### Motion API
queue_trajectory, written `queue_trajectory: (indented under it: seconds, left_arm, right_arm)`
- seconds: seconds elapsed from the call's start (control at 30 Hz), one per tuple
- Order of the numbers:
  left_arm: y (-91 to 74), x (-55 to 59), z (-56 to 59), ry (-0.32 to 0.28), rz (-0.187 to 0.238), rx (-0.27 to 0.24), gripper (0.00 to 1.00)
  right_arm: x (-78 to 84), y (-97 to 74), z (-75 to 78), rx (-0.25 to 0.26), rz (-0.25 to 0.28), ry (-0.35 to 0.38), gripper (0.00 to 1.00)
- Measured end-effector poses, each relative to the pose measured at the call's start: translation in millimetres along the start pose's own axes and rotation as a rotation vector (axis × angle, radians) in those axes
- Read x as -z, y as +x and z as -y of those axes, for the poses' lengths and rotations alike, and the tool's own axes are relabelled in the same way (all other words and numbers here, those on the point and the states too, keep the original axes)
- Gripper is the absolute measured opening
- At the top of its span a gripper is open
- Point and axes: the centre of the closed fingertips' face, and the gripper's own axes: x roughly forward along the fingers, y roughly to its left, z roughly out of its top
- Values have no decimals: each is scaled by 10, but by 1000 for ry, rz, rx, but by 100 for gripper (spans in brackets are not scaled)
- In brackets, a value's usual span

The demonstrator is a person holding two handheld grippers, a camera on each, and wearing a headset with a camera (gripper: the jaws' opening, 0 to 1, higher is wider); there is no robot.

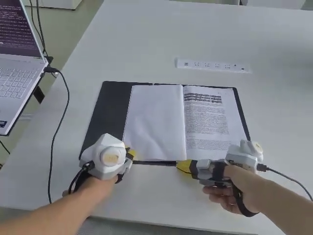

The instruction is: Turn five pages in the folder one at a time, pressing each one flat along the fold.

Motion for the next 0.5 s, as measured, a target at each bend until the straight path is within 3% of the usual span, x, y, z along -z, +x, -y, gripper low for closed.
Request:
queue_trajectory:
  seconds: [0.17,0.33,0.5]
  left_arm:
    - [-5,0,-3,-8,1,2,5]
    - [-11,-6,-4,-39,-11,-5,6]
    - [-77,13,107,-67,-57,34,19]
  right_arm:
    - [178,-124,-25,-17,-4,17,0]
    - [188,-267,-168,-58,34,17,0]
    - [142,-471,-407,-102,98,-25,0]
